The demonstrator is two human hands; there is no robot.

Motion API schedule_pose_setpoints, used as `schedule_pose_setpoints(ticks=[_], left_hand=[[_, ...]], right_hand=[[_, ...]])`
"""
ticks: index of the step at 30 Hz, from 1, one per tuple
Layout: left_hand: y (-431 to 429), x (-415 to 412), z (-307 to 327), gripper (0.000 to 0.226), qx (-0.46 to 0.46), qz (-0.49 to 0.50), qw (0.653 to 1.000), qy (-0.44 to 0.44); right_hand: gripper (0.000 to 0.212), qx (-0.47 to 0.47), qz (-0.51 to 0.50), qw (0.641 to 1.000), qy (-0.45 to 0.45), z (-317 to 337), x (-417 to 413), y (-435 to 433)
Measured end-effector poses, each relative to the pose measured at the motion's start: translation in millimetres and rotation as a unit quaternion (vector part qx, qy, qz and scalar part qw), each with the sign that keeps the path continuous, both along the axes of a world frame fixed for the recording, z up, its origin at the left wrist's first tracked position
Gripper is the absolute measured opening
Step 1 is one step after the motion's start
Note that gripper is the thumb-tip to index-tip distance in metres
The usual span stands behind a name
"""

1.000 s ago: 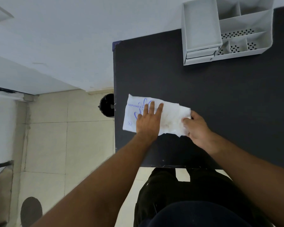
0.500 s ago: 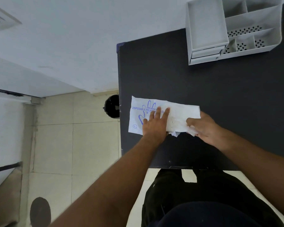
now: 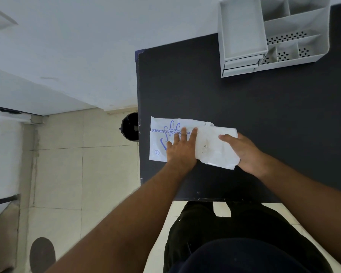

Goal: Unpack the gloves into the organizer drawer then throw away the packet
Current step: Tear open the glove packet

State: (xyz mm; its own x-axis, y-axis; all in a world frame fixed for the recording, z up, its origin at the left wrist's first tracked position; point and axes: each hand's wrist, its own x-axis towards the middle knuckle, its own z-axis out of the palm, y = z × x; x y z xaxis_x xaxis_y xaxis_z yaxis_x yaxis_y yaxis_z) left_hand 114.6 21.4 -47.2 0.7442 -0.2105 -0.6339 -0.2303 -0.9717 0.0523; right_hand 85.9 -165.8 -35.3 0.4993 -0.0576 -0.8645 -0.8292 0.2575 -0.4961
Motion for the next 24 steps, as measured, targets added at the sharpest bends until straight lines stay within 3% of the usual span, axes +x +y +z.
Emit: schedule_pose_setpoints(ticks=[5, 8, 11, 14, 17, 21, 24], left_hand=[[-2.5, -0.4, -1.0, 0.088, 0.007, 0.000, 1.000, -0.002], [-3.9, 0.8, 0.3, 0.087, 0.010, 0.003, 1.000, 0.001], [-5.3, 2.3, 0.8, 0.089, 0.015, 0.003, 1.000, 0.000], [-3.9, 2.2, -1.3, 0.090, 0.020, 0.000, 1.000, -0.002], [-3.3, 1.3, -1.3, 0.088, 0.019, 0.004, 1.000, -0.003], [-4.6, 2.8, 1.6, 0.093, 0.005, 0.016, 1.000, 0.010], [-4.0, 3.1, 4.3, 0.105, -0.002, 0.017, 0.999, 0.035]], right_hand=[[0.015, -0.085, -0.034, 0.996, -0.003, -5.0, 2.3, 3.3], [0.024, -0.052, -0.082, 0.995, -0.008, -5.6, 3.1, 3.4], [0.038, 0.033, -0.017, 0.998, -0.053, -5.0, -0.2, 0.7], [0.049, 0.019, 0.054, 0.997, -0.054, -2.6, -5.4, 1.9], [0.044, -0.034, 0.021, 0.998, -0.040, -7.3, -9.0, -1.0], [0.043, 0.008, -0.075, 0.997, -0.014, -12.9, -11.3, -8.9], [0.043, 0.022, -0.090, 0.996, -0.020, -8.4, -10.7, -11.5]])
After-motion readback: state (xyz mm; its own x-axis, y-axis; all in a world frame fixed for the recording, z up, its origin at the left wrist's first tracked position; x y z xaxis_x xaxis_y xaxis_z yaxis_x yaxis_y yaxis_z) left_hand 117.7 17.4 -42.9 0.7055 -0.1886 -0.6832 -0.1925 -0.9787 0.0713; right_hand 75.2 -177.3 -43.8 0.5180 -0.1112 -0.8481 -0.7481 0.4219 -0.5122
